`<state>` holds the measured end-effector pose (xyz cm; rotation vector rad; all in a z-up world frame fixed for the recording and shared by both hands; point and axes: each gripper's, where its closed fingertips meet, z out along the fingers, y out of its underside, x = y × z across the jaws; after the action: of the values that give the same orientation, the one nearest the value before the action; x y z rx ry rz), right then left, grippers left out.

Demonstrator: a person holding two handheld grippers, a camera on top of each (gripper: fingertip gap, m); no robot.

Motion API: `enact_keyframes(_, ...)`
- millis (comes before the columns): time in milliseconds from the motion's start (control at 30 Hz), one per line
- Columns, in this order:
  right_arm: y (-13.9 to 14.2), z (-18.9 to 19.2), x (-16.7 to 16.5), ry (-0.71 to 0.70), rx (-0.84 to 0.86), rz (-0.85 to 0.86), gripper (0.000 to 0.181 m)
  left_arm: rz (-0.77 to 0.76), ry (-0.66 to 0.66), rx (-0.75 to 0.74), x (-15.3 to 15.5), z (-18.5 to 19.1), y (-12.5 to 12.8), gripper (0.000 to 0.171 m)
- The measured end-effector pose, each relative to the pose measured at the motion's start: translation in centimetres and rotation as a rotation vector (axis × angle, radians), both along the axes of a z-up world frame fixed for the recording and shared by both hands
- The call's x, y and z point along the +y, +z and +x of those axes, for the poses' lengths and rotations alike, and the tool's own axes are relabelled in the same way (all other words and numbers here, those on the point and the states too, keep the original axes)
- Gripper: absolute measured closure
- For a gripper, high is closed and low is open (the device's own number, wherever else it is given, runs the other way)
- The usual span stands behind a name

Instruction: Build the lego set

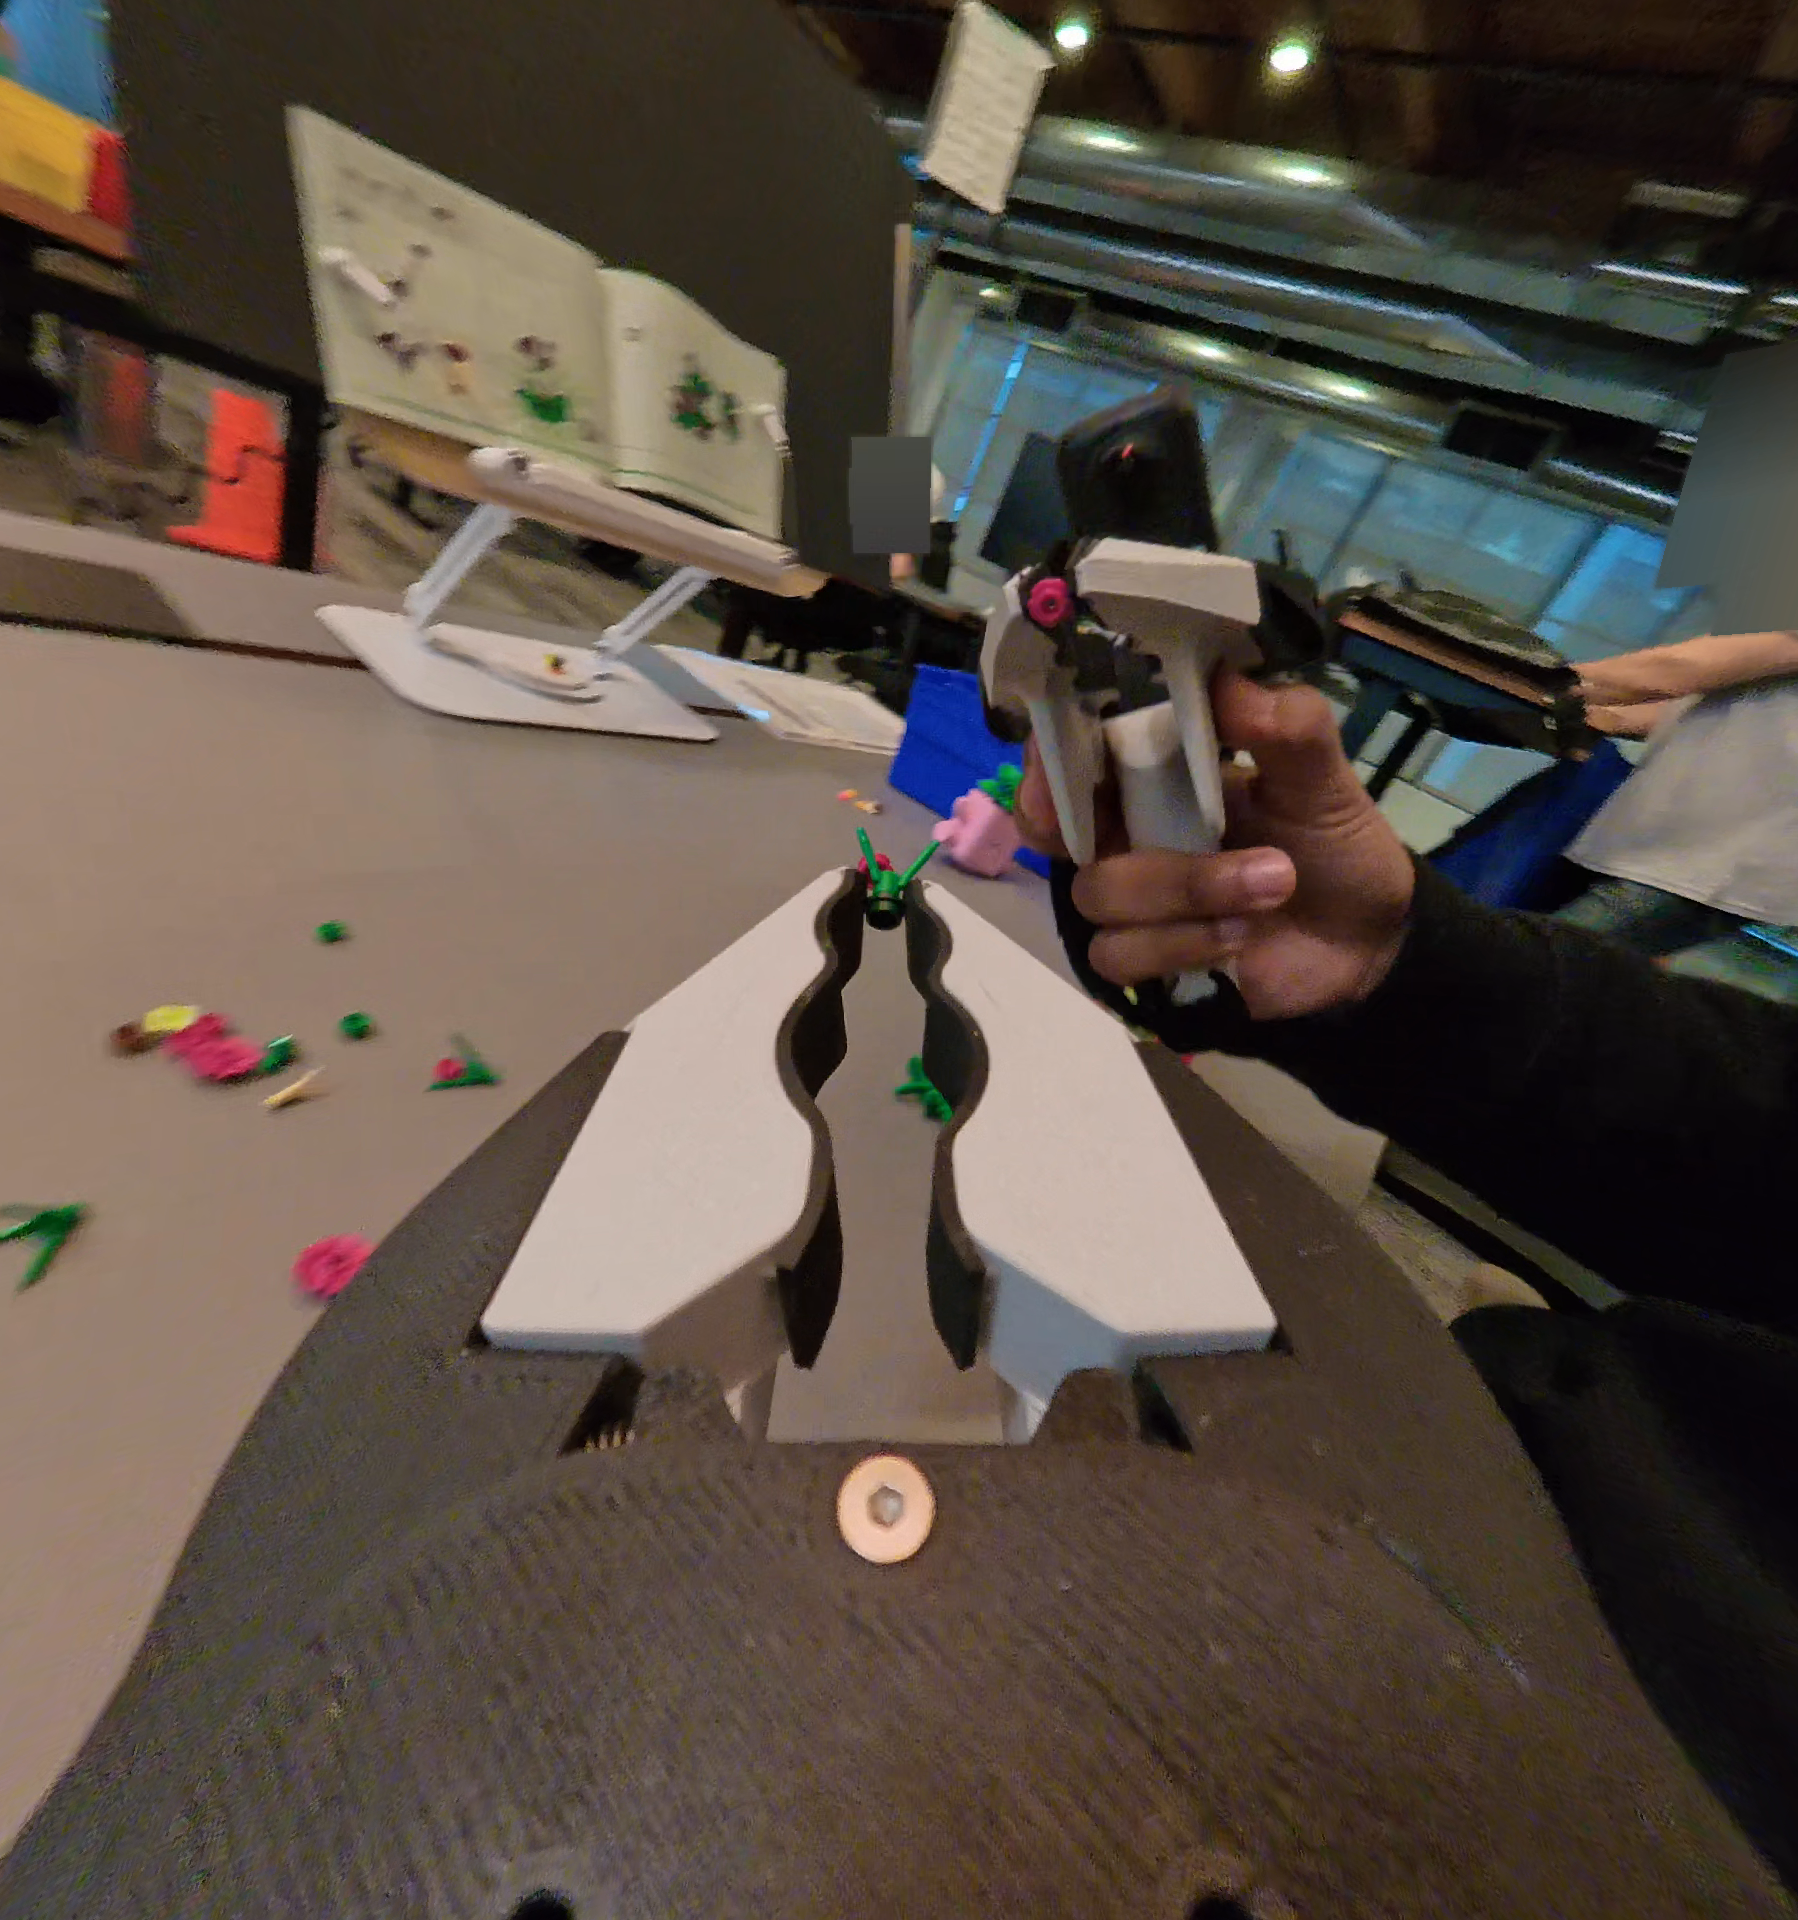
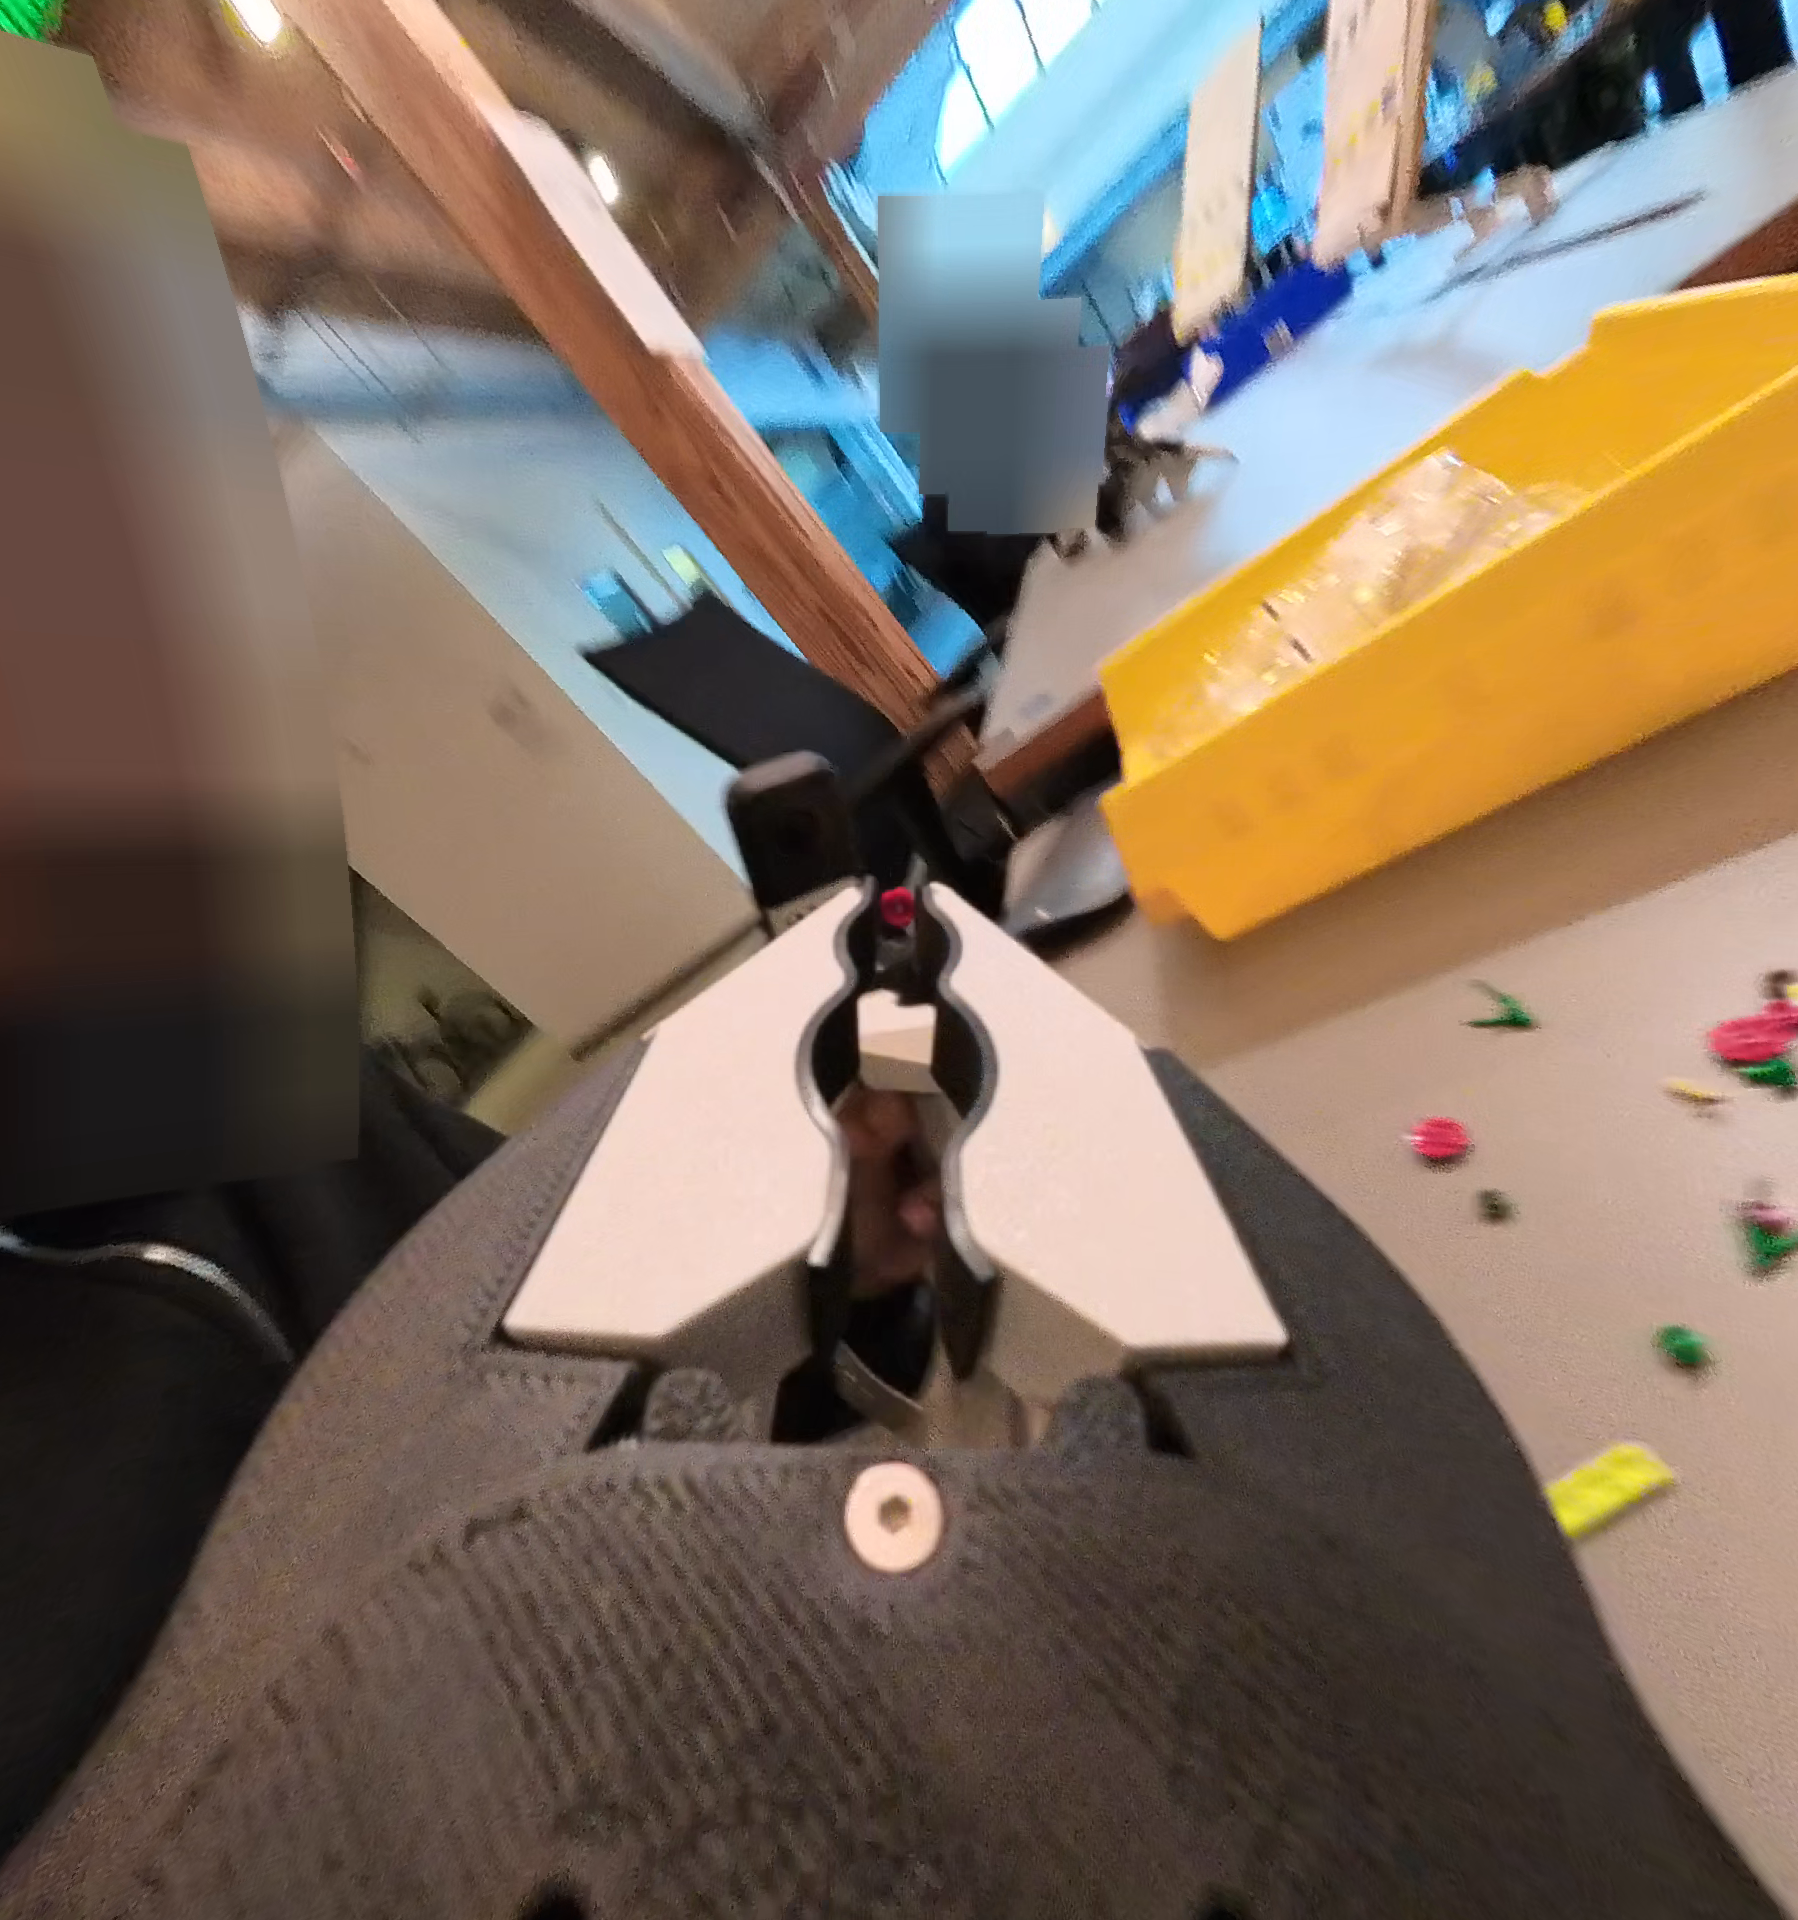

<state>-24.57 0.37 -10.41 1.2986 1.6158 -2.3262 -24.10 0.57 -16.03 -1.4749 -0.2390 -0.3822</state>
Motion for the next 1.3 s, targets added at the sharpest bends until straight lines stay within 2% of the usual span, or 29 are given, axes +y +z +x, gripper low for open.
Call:
enact_keyframes(167, 0.4, 4.4, 0.6, -0.061, 0.042, -0.179, 0.177, 0.081, -0.090, 0.094, 1.2, 4.5, 1.8, 0.166)
enact_keyframes(300, 0.1, 6.0, 1.7, -0.113, 0.055, -0.216, 0.177, 0.110, -0.092, 0.203, 1.5, 6.6, 2.6, 0.166)
enact_keyframes(400, -0.5, 6.6, 1.8, -0.130, 0.042, -0.222, 0.177, 0.114, -0.101, 0.214, 1.6, 7.2, 2.7, 0.166)
enact_keyframes(533, -1.7, 6.6, 1.9, -0.185, 0.034, -0.118, 0.177, 0.115, -0.097, 0.202, 1.6, 7.0, 2.6, 0.166)
enact_keyframes(833, -2.0, 6.4, 1.6, -0.219, 0.059, 0.026, 0.177, 0.122, -0.080, 0.138, 1.3, 5.6, 2.4, 0.166)
enact_keyframes(1300, -2.5, 6.0, 1.3, -0.229, 0.063, 0.082, 0.177, 0.092, -0.072, 0.153, 1.5, 5.7, 2.0, 0.166)
